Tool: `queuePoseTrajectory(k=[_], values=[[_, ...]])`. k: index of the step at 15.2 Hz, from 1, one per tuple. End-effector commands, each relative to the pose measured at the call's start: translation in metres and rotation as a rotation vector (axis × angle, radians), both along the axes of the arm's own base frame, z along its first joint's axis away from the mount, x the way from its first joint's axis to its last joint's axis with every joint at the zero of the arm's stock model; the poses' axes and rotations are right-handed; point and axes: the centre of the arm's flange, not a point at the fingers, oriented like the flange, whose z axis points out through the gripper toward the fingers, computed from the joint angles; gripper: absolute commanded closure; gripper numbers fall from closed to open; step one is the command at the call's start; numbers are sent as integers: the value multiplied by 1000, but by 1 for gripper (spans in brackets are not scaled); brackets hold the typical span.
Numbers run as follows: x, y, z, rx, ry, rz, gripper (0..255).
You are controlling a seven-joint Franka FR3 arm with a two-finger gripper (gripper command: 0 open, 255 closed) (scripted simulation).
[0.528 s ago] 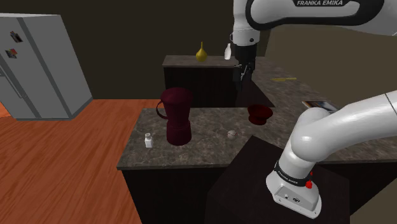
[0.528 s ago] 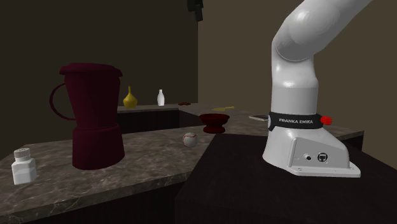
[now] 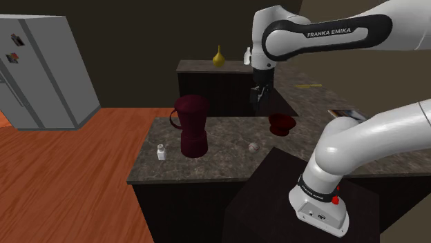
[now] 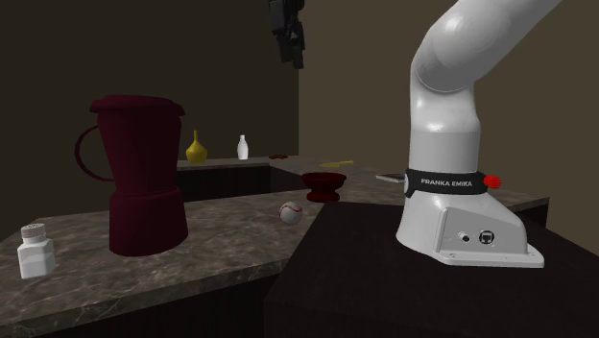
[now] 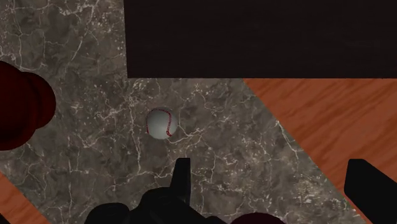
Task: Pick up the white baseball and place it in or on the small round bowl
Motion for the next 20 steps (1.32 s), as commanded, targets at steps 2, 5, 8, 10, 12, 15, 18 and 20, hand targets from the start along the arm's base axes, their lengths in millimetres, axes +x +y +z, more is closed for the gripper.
queuePoseTrajectory(k=[2, 5, 8, 10, 12, 15, 18, 20], values=[[1, -18, -37, -2, -18, -14, 0], [6, -34, -73, -4, -33, -29, 0], [11, -50, -108, -6, -48, -43, 0], [14, -60, -132, -7, -58, -53, 0], [18, -71, -155, -9, -68, -63, 0], [23, -87, -191, -11, -83, -77, 0], [29, -103, -226, -13, -97, -92, 0], [33, -114, -249, -14, -107, -102, 0]])
